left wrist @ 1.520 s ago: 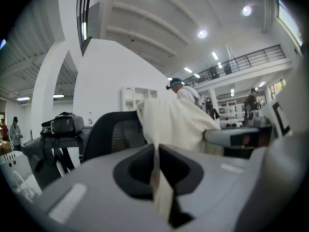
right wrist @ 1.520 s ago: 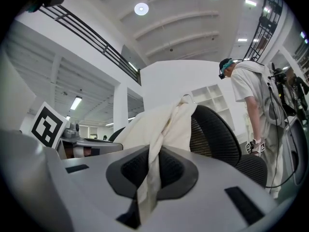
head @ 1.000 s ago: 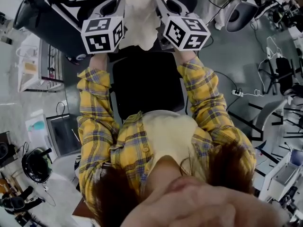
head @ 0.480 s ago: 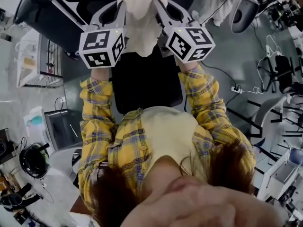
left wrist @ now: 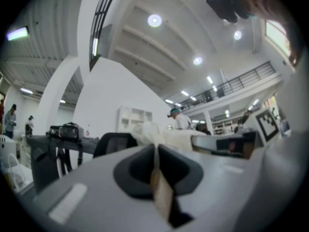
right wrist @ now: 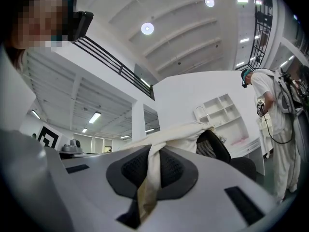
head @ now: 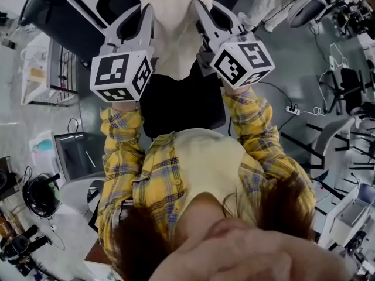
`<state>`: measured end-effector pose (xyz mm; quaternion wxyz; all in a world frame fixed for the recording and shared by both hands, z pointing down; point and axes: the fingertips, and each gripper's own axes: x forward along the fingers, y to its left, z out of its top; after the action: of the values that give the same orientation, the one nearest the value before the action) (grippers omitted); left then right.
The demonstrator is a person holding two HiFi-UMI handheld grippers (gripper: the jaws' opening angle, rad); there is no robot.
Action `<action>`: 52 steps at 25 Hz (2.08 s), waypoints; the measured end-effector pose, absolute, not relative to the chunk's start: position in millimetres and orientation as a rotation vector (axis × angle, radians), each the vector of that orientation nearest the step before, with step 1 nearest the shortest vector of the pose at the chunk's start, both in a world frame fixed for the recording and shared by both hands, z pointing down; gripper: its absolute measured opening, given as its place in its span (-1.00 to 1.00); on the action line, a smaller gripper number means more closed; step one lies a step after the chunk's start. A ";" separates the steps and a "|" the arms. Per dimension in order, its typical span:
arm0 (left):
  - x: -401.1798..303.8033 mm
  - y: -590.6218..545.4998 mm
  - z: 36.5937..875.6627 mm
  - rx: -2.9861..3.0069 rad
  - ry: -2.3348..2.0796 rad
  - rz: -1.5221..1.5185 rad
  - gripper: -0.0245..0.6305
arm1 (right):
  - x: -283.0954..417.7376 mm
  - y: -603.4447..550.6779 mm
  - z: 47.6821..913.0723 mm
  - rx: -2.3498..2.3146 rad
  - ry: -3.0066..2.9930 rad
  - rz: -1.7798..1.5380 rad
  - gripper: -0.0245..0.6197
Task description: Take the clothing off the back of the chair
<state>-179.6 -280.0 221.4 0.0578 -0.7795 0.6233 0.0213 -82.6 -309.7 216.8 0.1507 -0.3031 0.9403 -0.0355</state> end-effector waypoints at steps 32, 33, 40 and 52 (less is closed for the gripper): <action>-196.3 -219.4 199.6 -2.275 1.935 0.177 -0.86 | -111.9 -238.6 190.7 -0.640 2.728 -0.044 -0.83; -196.5 -219.9 201.3 -2.278 1.938 0.177 -0.86 | -111.1 -240.1 193.0 -0.647 2.730 -0.051 -0.83; -196.1 -218.5 200.3 -2.268 1.942 0.184 -0.86 | -107.2 -242.3 196.3 -0.651 2.728 -0.066 -0.83; -202.2 -225.2 210.4 -2.265 1.975 0.152 -0.86 | -106.9 -251.7 201.2 -0.678 2.734 -0.069 -0.83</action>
<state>-202.2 -225.2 210.4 0.0662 -0.7511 0.6549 0.0505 -106.9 -251.7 201.2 0.1613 -0.2374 0.9576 -0.0243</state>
